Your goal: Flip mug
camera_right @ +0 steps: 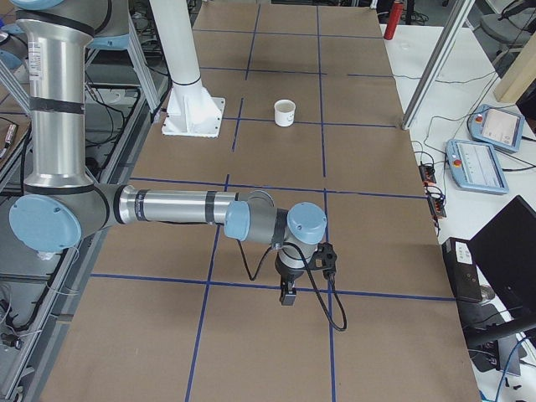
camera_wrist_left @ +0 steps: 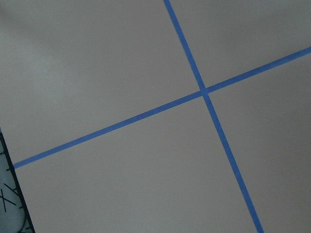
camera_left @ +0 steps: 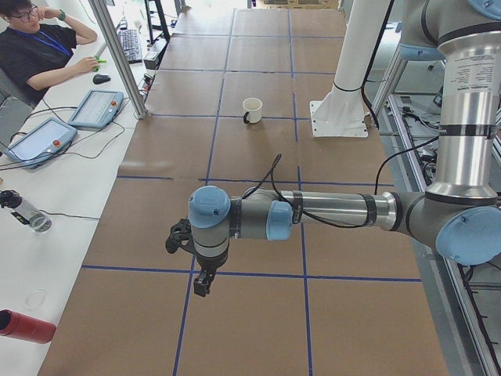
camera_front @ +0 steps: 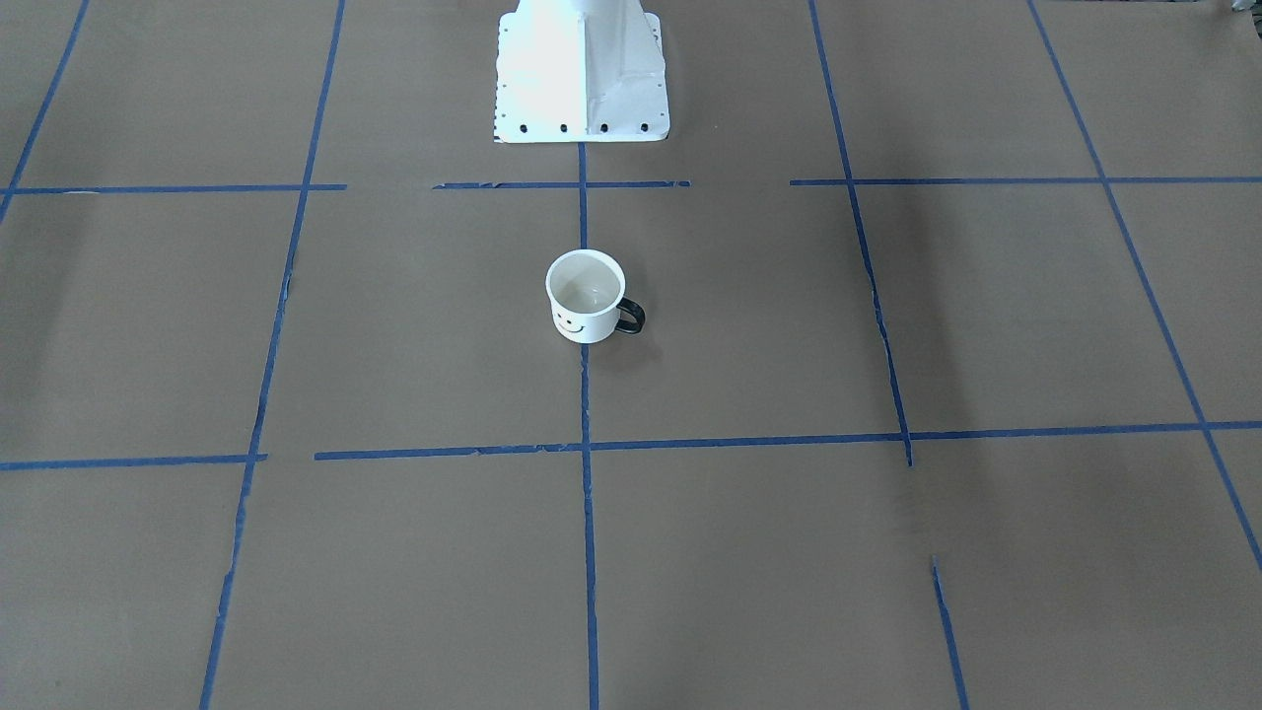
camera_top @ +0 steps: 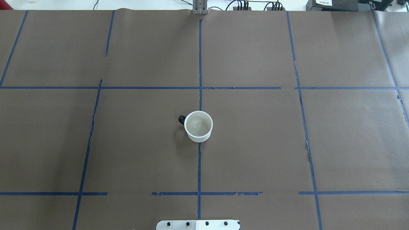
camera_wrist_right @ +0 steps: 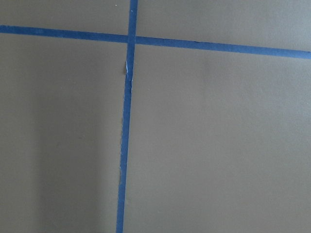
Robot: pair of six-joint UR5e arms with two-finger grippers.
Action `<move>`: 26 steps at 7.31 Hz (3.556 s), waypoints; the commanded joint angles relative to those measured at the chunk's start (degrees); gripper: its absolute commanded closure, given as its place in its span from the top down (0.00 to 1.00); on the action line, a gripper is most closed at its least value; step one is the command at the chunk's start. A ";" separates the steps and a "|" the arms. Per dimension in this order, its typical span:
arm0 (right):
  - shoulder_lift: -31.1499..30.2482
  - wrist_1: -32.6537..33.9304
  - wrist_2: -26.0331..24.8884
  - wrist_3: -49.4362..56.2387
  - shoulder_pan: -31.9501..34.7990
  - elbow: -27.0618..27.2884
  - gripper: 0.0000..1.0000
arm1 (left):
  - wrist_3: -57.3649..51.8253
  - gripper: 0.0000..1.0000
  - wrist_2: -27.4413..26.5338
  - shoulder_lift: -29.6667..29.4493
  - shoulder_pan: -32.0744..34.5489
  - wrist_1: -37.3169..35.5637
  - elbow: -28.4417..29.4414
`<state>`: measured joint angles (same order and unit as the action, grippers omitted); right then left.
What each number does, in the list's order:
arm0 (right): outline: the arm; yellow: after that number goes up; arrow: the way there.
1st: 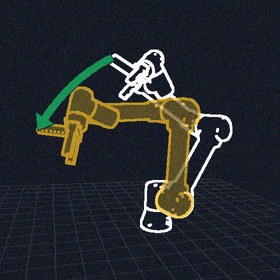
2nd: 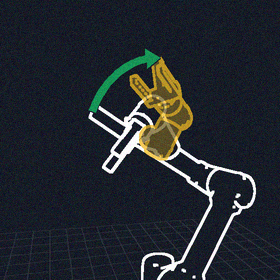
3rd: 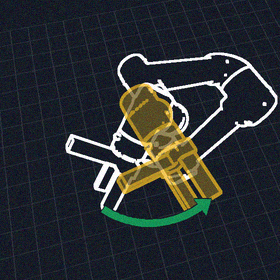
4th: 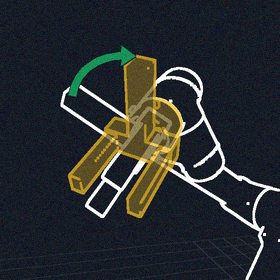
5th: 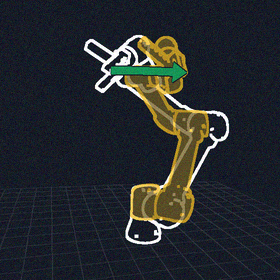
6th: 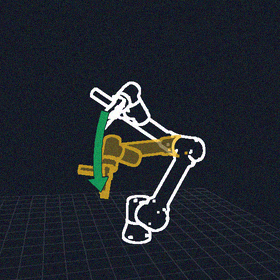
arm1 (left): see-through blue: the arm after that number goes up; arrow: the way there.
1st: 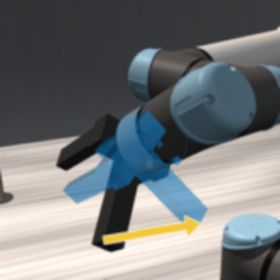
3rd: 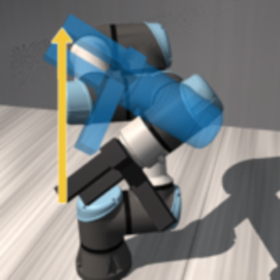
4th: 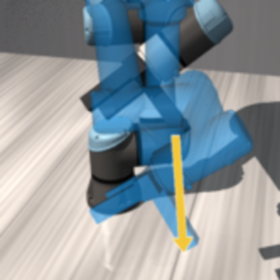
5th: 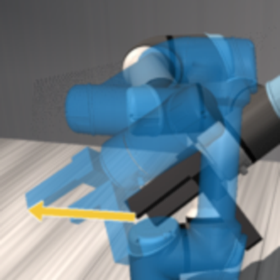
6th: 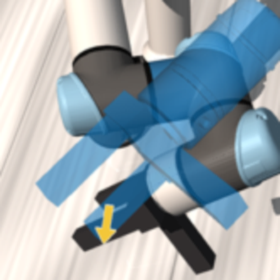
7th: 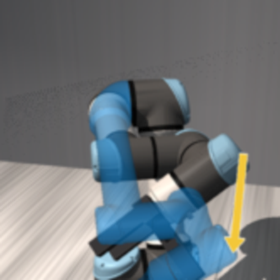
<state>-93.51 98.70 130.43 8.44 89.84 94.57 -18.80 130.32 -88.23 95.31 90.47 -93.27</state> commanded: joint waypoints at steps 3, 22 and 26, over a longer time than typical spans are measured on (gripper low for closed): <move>0.00 0.00 0.00 0.00 -0.02 0.00 1.00 | 12.02 1.00 2.04 0.34 0.05 0.85 -2.60; 0.00 0.00 0.00 0.00 -0.02 0.00 1.00 | 11.42 1.00 1.96 0.25 -3.73 3.75 -3.93; 0.00 0.00 0.00 0.00 -0.02 0.00 1.00 | 11.42 1.00 2.04 0.25 -3.73 3.75 -3.93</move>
<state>-93.51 98.70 130.43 8.44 89.83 94.57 -7.38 132.29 -87.98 91.60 94.18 -97.25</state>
